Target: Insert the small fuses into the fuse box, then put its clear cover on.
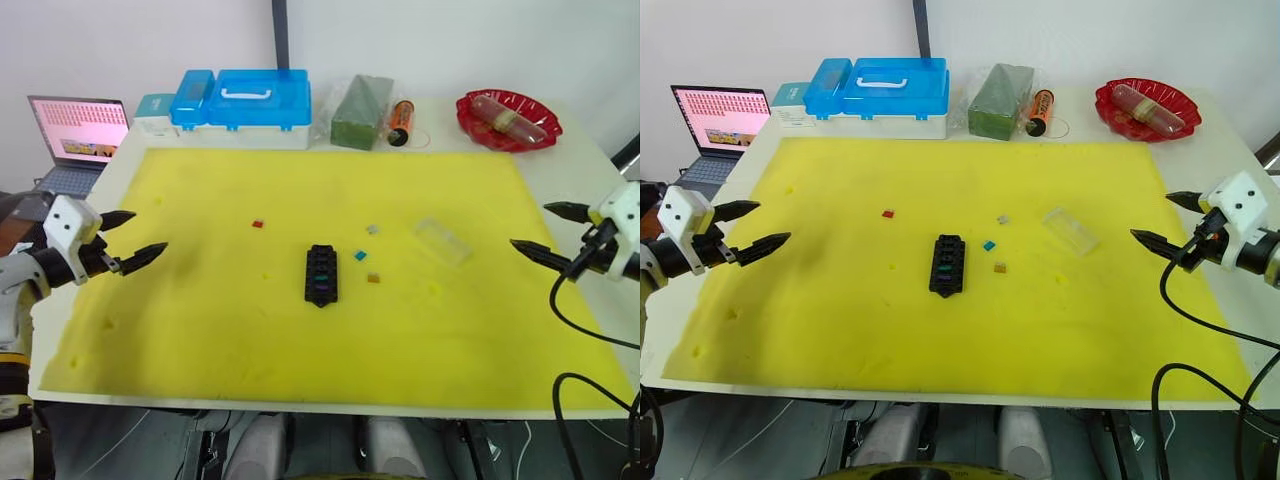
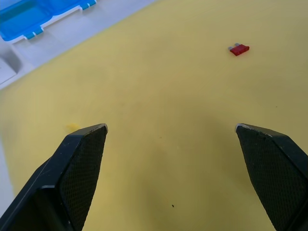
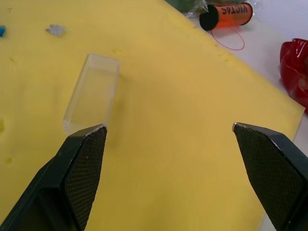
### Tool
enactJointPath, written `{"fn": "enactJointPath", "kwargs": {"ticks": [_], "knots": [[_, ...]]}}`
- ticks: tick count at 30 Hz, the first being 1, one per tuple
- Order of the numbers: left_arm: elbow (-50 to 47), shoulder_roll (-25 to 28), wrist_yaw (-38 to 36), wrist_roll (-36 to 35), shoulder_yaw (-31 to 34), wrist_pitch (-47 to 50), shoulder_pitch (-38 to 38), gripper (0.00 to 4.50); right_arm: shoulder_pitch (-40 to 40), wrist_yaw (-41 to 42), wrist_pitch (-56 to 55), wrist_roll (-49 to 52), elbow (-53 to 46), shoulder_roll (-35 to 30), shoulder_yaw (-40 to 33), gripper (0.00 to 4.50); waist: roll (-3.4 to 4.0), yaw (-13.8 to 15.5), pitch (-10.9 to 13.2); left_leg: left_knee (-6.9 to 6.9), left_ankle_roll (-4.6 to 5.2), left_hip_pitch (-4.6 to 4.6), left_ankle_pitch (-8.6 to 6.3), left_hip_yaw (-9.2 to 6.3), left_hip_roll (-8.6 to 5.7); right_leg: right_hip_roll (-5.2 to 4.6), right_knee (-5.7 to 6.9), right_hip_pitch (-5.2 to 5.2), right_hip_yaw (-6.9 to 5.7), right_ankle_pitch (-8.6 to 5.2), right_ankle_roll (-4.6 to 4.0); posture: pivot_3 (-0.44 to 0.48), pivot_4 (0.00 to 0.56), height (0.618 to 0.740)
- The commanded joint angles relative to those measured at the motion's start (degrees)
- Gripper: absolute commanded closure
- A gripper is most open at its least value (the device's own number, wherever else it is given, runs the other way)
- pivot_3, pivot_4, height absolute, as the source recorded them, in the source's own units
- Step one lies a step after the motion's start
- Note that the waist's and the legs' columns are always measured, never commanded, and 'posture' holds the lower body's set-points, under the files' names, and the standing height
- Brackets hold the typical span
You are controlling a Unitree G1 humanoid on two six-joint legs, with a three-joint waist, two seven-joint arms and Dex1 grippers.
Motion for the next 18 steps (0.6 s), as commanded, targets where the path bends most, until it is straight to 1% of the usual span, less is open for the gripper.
{"fn": "enactJointPath", "kwargs": {"ticks": [1, 4, 6, 8, 9, 11, 13, 15, 18], "knots": [[-8.4, -1.4, 5.1, -8.6, 0.8, 21.4, -4.3, 0.0, -1.2, -2.0, 4.4, 4.0, -10.6, 2.3, 2.0, 0.02, -0.01, 0.2, 0.0, 0.01, 0.0, -0.01, 0.0, -0.03, 0.02, 0.01, 0.01, 0.01, 0.0, 0.0, 0.0, 0.0, 0.15, 0.74], [-11.4, -3.7, 8.5, -20.4, 3.9, 42.9, -9.5, 0.0, -3.2, -4.2, 8.2, 5.6, -17.3, 4.7, 5.5, 0.02, -0.05, 0.3, 0.0, 0.12, 0.0, -0.04, 0.0, -0.12, 0.0, 0.04, 0.04, 0.06, -0.03, 0.01, 0.05, 0.0, 0.15, 0.74], [-9.4, -5.1, 11.4, -27.0, 5.4, 58.9, -14.1, 0.0, -5.1, -5.6, 11.0, 6.6, -21.9, 6.3, 8.7, 0.02, -0.06, 0.2, 0.0, 0.12, 0.0, -0.05, 0.0, -0.13, -0.05, 0.03, 0.04, 0.06, -0.03, 0.05, 0.12, 0.0, 0.15, 0.74], [-4.3, -7.3, 16.1, -30.1, 7.8, 73.3, -19.7, 0.0, -7.0, -7.0, 13.7, 7.5, -25.7, 8.0, 11.6, 0.02, -0.08, 0.0, 0.0, 0.12, 0.01, -0.05, 0.0, -0.14, -0.2, 0.03, 0.05, 0.05, -0.03, 0.06, 0.13, 0.0, 0.15, 0.74], [-1.4, -9.2, 18.8, -31.1, 10.2, 77.4, -21.9, 0.0, -7.7, -7.6, 14.9, 7.7, -27.2, 8.5, 12.9, 0.02, -0.07, 0.0, 0.0, 0.12, 0.01, -0.04, 0.0, -0.16, -0.22, 0.05, 0.06, 0.05, -0.05, 0.06, 0.14, 0.0, 0.15, 0.74], [5.8, -13.8, 25.0, -31.7, 17.3, 83.3, -26.3, 0.0, -9.4, -9.0, 17.0, 8.0, -29.7, 9.9, 15.4, 0.02, -0.08, 0.0, 0.0, 0.12, 0.01, -0.01, 0.0, -0.17, -0.25, 0.07, 0.1, 0.06, -0.05, 0.05, 0.14, 0.0, 0.15, 0.74], [10.3, -17.6, 29.6, -31.8, 23.4, 86.2, -28.6, 0.0, -11.1, -10.6, 19.1, 8.7, -31.5, 11.6, 17.3, 0.02, -0.12, -0.1, 0.0, 0.13, 0.0, -0.01, 0.01, -0.16, -0.25, 0.07, 0.11, 0.05, -0.05, 0.06, 0.14, 0.0, 0.15, 0.74], [13.9, -21.9, 35.1, -31.0, 28.3, 85.7, -29.1, 0.0, -13.0, -11.7, 20.8, 8.5, -33.5, 13.8, 21.2, 0.02, -0.15, -0.2, 0.0, 0.14, -0.04, -0.01, 0.03, -0.16, -0.25, 0.07, 0.11, 0.02, -0.04, 0.07, 0.13, 0.0, 0.15, 0.74], [16.1, -25.9, 42.5, -30.3, 33.9, 83.2, -29.6, 0.0, -15.5, -13.8, 22.3, 7.7, -34.5, 16.0, 23.9, 0.02, -0.17, 0.1, 0.0, 0.11, -0.35, -0.01, 0.21, -0.19, -0.23, 0.06, 0.12, -0.01, -0.02, 0.08, 0.11, 0.0, 0.15, 0.74]]}}
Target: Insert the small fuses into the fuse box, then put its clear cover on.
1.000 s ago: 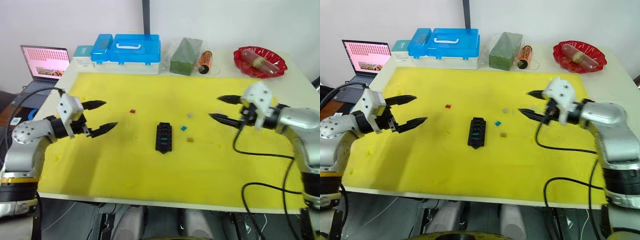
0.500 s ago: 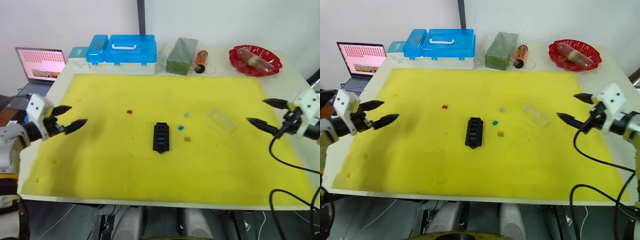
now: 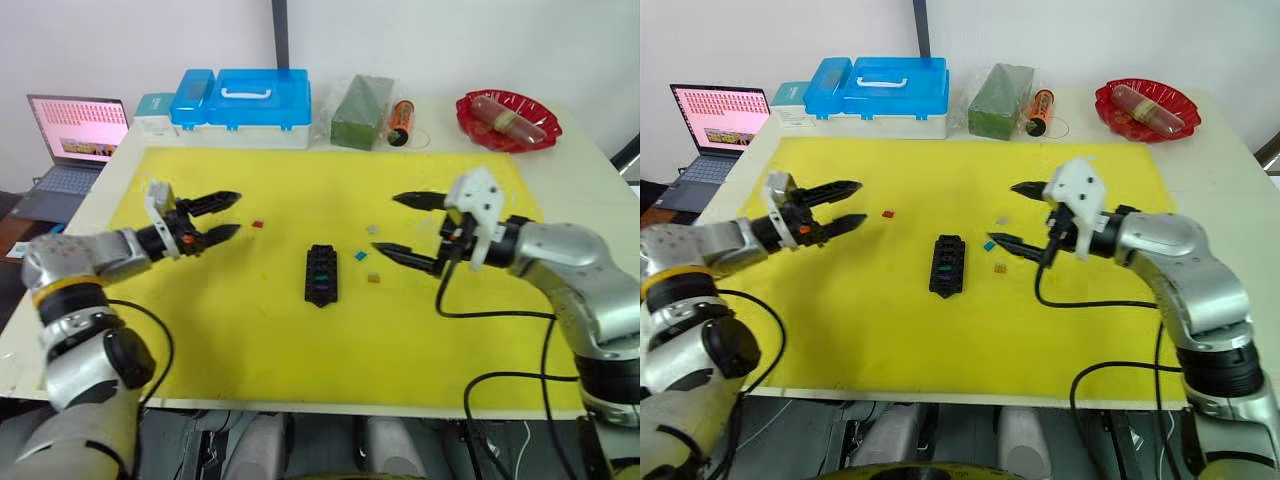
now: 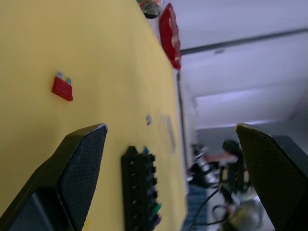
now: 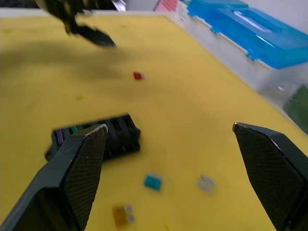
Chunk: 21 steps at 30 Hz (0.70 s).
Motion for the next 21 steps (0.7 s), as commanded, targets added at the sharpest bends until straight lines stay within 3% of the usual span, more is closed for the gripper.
{"fn": "enactJointPath", "kwargs": {"ticks": [1, 9, 21], "knots": [[1.3, -2.4, 8.3, -0.1, 7.2, -2.4, -1.4, 0.0, -3.1, -2.6, 1.5, -0.1, -3.0, 1.9, 2.0, 0.02, -0.07, 0.3, 0.0, -0.02, 0.0, -0.02, 0.0, -0.01, 0.01, 0.0, 0.0, -0.02, 0.0, 0.01, -0.01, 0.0, 0.15, 0.74], [-1.4, -8.9, 15.2, -0.9, 8.3, -8.8, -1.4, 0.0, -3.7, -4.2, 2.2, -0.1, -4.1, 3.0, 3.4, 0.02, -0.19, 0.4, 0.0, -0.03, -0.03, -0.03, 0.0, 0.01, -0.02, -0.06, -0.02, -0.03, 0.01, 0.05, -0.02, 0.0, 0.15, 0.74], [-1.1, -12.3, 18.6, -0.4, 4.4, -16.2, -0.4, 0.0, -5.6, -6.1, 4.3, 0.9, -4.7, 3.4, 2.7, 0.02, -0.19, 0.6, 0.0, 0.0, 0.03, 0.0, -0.03, 0.0, -0.05, -0.06, -0.02, 0.05, 0.01, 0.13, -0.01, 0.0, 0.15, 0.74]]}}
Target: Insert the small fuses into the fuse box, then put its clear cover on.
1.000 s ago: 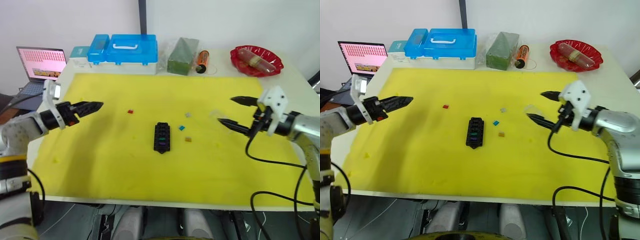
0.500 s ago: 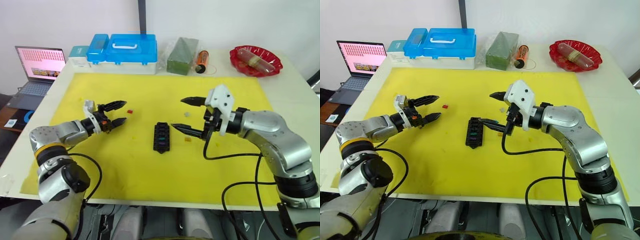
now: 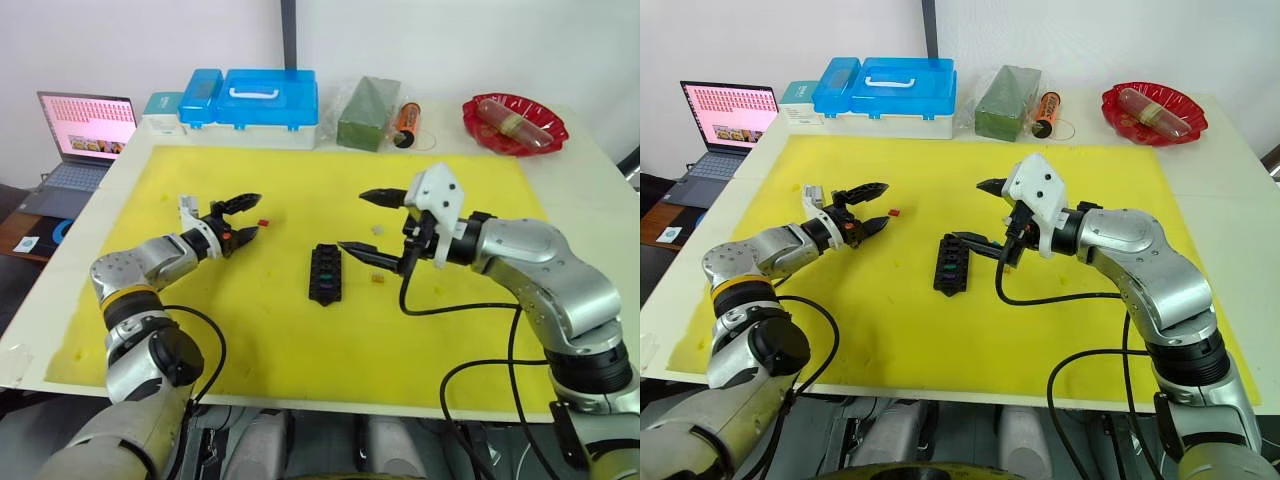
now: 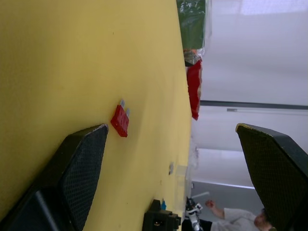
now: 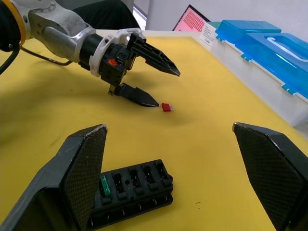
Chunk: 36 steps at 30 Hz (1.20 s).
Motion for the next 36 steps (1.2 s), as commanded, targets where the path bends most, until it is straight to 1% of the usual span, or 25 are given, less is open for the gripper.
{"fn": "enactJointPath", "kwargs": {"ticks": [1, 7, 10, 17, 18, 19, 23, 26, 29, 30, 33, 36], "knots": [[0.7, -0.6, 0.9, 0.7, -2.0, -2.5, 0.2, 0.0, -1.6, -0.5, 0.3, 0.8, -2.0, 0.3, -1.3, 0.02, 0.0, 0.0, 0.0, 0.0, 0.0, 0.0, 0.0, 0.0, 0.0, 0.0, 0.0, 0.0, 0.0, 0.0, 0.0, 0.0, 0.15, 0.74], [3.2, -0.9, -0.1, 1.8, -5.3, -5.0, -0.3, 0.0, -2.6, -0.8, 0.9, 0.6, -1.5, 0.9, -1.0, 0.02, 0.01, 0.3, 0.0, 0.02, 0.0, 0.01, 0.01, 0.0, -0.01, 0.0, 0.0, 0.02, -0.01, 0.01, 0.01, 0.0, 0.15, 0.74], [4.8, -0.5, -0.9, 1.9, -6.5, -6.2, -0.6, 0.0, -2.8, -0.8, 0.9, 0.5, -1.1, 1.1, -0.9, 0.02, 0.01, 0.9, 0.0, 0.03, 0.0, 0.03, 0.01, 0.01, -0.02, 0.0, 0.0, 0.05, -0.01, 0.02, 0.01, 0.0, 0.15, 0.74], [6.3, -0.5, -2.2, 2.8, -9.2, -9.3, 0.3, 0.0, -2.5, -1.1, 0.8, 0.3, -1.0, 1.4, -0.9, 0.02, 0.03, 1.2, -0.1, 0.04, 0.0, 0.05, 0.01, 0.02, -0.03, 0.0, -0.01, 0.1, -0.01, 0.03, 0.03, 0.0, 0.15, 0.74], [6.5, -0.5, -2.0, 3.0, -9.3, -10.0, 0.4, 0.38, -2.4, -1.1, 0.7, 0.3, -1.0, 1.4, -0.9, 0.0, 0.07, 1.2, -0.1, 0.04, 0.0, 0.06, 0.01, 0.02, -0.03, 0.0, -0.01, 0.11, -0.01, 0.03, 0.03, 0.0, 0.15, 0.74], [6.8, -0.4, -2.1, 3.0, -9.4, -10.4, 0.6, 0.61, -2.3, -1.1, 0.6, 0.3, -0.9, 1.4, -0.9, 0.0, 0.08, 1.1, -0.1, 0.05, 0.0, 0.07, 0.01, 0.02, -0.03, 0.0, -0.01, 0.12, -0.01, 0.03, 0.03, 0.0, 0.15, 0.74], [7.8, -0.1, -1.7, 3.6, -10.0, -12.0, 1.0, 2.09, -1.8, -1.0, 0.3, 0.2, -0.8, 1.3, -1.1, 0.0, 0.09, 1.0, -0.1, 0.04, 0.0, 0.08, 0.01, 0.02, -0.03, 0.01, -0.01, 0.12, -0.01, 0.03, 0.03, 0.0, 0.15, 0.74], [10.0, 0.0, 1.0, 3.8, -8.8, -13.8, 1.0, 3.21, -1.7, -1.4, 0.3, 0.5, -0.5, 1.6, -1.5, 0.0, 0.12, 1.0, -0.1, 0.03, 0.0, 0.09, 0.01, 0.02, -0.02, 0.01, -0.01, 0.11, 0.0, 0.03, 0.03, 0.0, 0.15, 0.74], [11.0, 0.2, 3.3, 4.8, -9.3, -14.6, 1.7, 4.25, -1.6, -1.4, 0.1, 0.5, -0.2, 1.7, -1.6, 0.0, 0.39, 0.6, -0.4, -0.01, 0.0, 0.13, 0.01, 0.03, -0.01, 0.01, -0.01, 0.12, 0.0, 0.03, 0.03, 0.0, 0.15, 0.74], [11.0, 0.4, 3.7, 5.1, -9.7, -14.8, 2.1, 4.48, -1.6, -1.4, 0.0, 0.4, -0.1, 1.7, -1.6, 0.0, 0.49, 0.4, -0.5, -0.03, 0.0, 0.17, 0.01, 0.04, -0.01, 0.01, -0.01, 0.13, 0.0, 0.03, 0.03, 0.0, 0.15, 0.74], [11.1, 0.6, 4.0, 5.4, -10.2, -15.7, 3.3, 4.48, -1.4, -1.3, -0.5, 0.0, 0.3, 1.7, -1.5, 0.0, 0.64, -0.3, -0.7, -0.1, 0.01, 0.33, 0.01, 0.05, 0.0, 0.02, -0.02, 0.26, 0.01, 0.02, 0.03, 0.0, 0.15, 0.74], [7.7, 1.1, 0.0, 2.0, -10.1, -11.7, 3.0, 4.48, -1.2, -1.1, -0.8, 0.0, 0.5, 1.5, -1.7, 0.0, 0.68, -0.6, -0.8, -0.21, 0.02, 0.7, 0.0, 0.1, 0.01, 0.02, -0.04, 0.56, 0.04, 0.01, 0.03, 0.0, 0.15, 0.74]]}}
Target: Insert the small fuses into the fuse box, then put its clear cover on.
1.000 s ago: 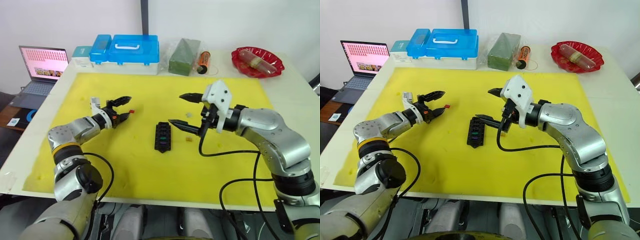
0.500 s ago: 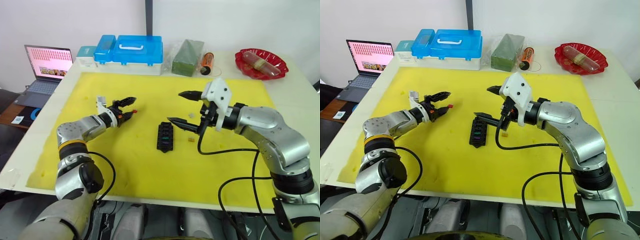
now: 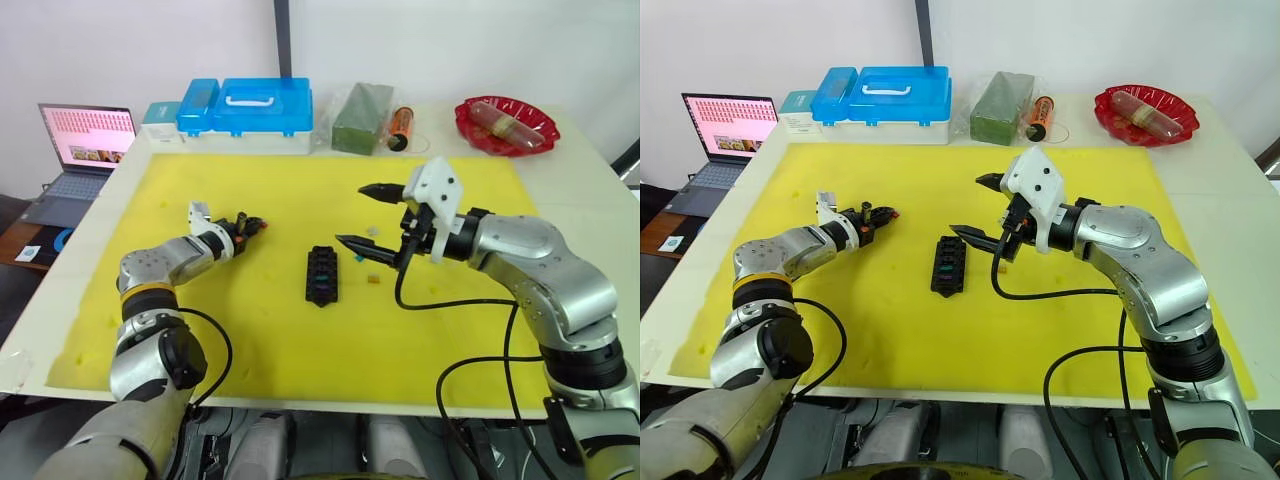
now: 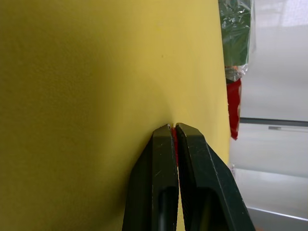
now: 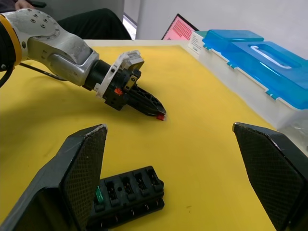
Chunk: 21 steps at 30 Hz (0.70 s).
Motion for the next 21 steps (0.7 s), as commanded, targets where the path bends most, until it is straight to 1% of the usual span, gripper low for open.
{"fn": "enactJointPath", "kwargs": {"ticks": [1, 2, 3, 4, 6, 7, 9, 11, 12, 13, 14, 15, 17, 20, 21], "knots": [[-2.8, 1.7, -5.3, -1.7, -2.1, 5.5, 2.4, 4.48, -0.2, 0.2, -1.6, 0.3, -0.8, 0.2, -1.7, 0.0, -0.02, -0.2, 0.0, -0.05, 0.01, 0.15, -0.02, 0.01, 0.02, 0.02, -0.04, 0.14, 0.0, -0.01, 0.01, 0.0, 0.15, 0.74], [-5.8, 3.1, -9.7, -3.4, -4.0, 9.1, 1.7, 4.48, -0.1, 0.8, -1.6, 0.7, -0.8, -0.1, -1.9, 0.0, -0.09, -0.2, 0.1, -0.06, 0.03, 0.16, -0.02, 0.01, 0.02, 0.03, -0.05, 0.15, 0.0, -0.01, 0.01, 0.0, 0.15, 0.74], [-9.7, 5.6, -15.9, -4.5, -7.8, 12.2, 1.4, 4.48, -0.2, 1.7, -1.5, 1.3, -0.9, -0.6, -2.1, 0.0, -0.22, -0.2, 0.1, -0.06, 0.03, 0.12, -0.02, 0.01, 0.02, 0.04, -0.05, 0.11, 0.0, -0.01, 0.01, 0.0, 0.15, 0.74], [-13.1, 8.5, -22.4, -5.0, -12.4, 14.8, 1.1, 4.48, -0.3, 2.7, -1.4, 2.0, -1.1, -1.0, -2.2, 0.0, -0.36, -0.2, 0.2, -0.06, 0.02, 0.01, -0.02, -0.01, 0.02, 0.08, -0.05, 0.02, 0.0, -0.01, 0.0, 0.0, 0.15, 0.74], [-17.6, 14.9, -34.8, -3.9, -22.2, 16.9, 0.6, 4.48, -0.8, 4.6, -1.1, 2.8, -1.2, -1.9, -2.0, 0.0, -0.51, -0.3, 0.3, 0.11, 0.01, -0.55, -0.01, -0.03, 0.02, 0.16, 0.0, -0.46, 0.0, 0.01, -0.02, 0.0, 0.15, 0.74], [-19.3, 19.0, -42.7, -1.8, -28.8, 15.4, -0.2, 4.48, -1.1, 5.9, -1.1, 3.1, -1.2, -2.5, -1.8, 0.0, -0.51, -0.2, 0.3, 0.16, -0.02, -0.8, 0.02, -0.03, 0.02, 0.17, 0.01, -0.7, 0.0, 0.04, -0.05, 0.0, 0.15, 0.74], [-20.5, 24.9, -55.7, 2.9, -39.2, 10.4, -1.9, 4.48, -1.5, 7.6, -1.2, 3.4, -1.2, -3.4, -1.3, 0.0, -0.5, 0.0, 0.3, 0.1, -0.27, -0.8, 0.16, -0.01, 0.02, 0.14, -0.04, -0.73, 0.06, 0.05, -0.06, 0.0, 0.15, 0.74], [-19.9, 30.2, -69.0, 8.9, -50.0, 4.8, -5.6, 4.48, -1.7, 9.4, -1.6, 3.5, -1.0, -4.2, -0.9, 0.0, -0.49, 0.2, 0.3, 0.07, -0.05, -0.77, 0.03, 0.0, 0.01, 0.13, -0.1, -0.67, 0.05, 0.04, -0.06, 0.0, 0.15, 0.74], [-19.0, 32.6, -76.9, 13.1, -56.4, 0.9, -8.5, 4.48, -1.7, 10.7, -1.8, 3.6, -0.9, -4.7, -0.6, 0.0, -0.49, 0.3, 0.3, 0.03, 0.0, -0.75, 0.0, 0.05, 0.01, 0.12, -0.14, -0.64, 0.03, 0.04, -0.07, 0.0, 0.15, 0.74], [-17.6, 33.9, -82.5, 16.2, -60.8, -2.1, -10.7, 4.48, -1.8, 11.5, -2.1, 3.6, -0.7, -5.0, -0.3, 0.0, -0.5, 0.3, 0.3, 0.04, 0.01, -0.76, -0.01, 0.09, 0.02, 0.12, -0.17, -0.63, 0.02, 0.03, -0.07, 0.0, 0.15, 0.74], [-18.0, 36.5, -85.7, 17.3, -68.8, -7.1, -14.1, 4.48, -1.8, 12.7, -2.4, 3.7, -0.7, -5.4, 0.3, 0.0, -0.52, 0.3, 0.3, 0.05, 0.01, -0.79, -0.01, 0.12, 0.01, 0.12, -0.21, -0.63, -0.02, 0.03, -0.07, 0.0, 0.15, 0.74], [-18.6, 38.7, -86.9, 17.4, -76.3, -11.9, -17.2, 4.48, -1.9, 13.3, -2.8, 3.5, -0.7, -5.3, 0.8, 0.0, -0.57, 0.2, 0.4, 0.04, 0.02, -0.8, -0.01, 0.16, 0.02, 0.13, -0.19, -0.63, -0.01, 0.02, -0.08, 0.0, 0.15, 0.74], [-19.2, 41.5, -87.1, 16.9, -89.1, -20.9, -22.5, 4.48, -1.8, 13.8, -3.2, 3.2, -0.9, -4.8, 1.6, 0.0, -0.6, 0.1, 0.4, 0.03, 0.03, -0.85, -0.02, 0.13, 0.07, 0.15, -0.23, -0.66, 0.0, 0.02, -0.07, 0.0, 0.15, 0.74], [-18.2, 43.0, -87.1, 15.2, -103.3, -31.5, -29.2, 4.48, -1.3, 13.6, -3.4, 2.8, -1.7, -4.3, 2.5, 0.0, -0.5, 0.0, 0.5, 0.03, 0.17, -0.85, -0.1, 0.03, 0.1, 0.09, -0.2, -0.73, 0.11, 0.0, -0.04, 0.0, 0.15, 0.74], [-16.8, 42.7, -87.1, 17.2, -109.2, -38.5, -31.9, 4.48, -0.9, 13.5, -3.2, 3.0, -2.2, -4.2, 2.7, 0.0, -0.51, 0.0, 0.5, 0.04, 0.22, -0.87, -0.12, 0.04, 0.09, 0.08, -0.18, -0.74, 0.12, -0.01, -0.02, 0.0, 0.15, 0.74]]}}
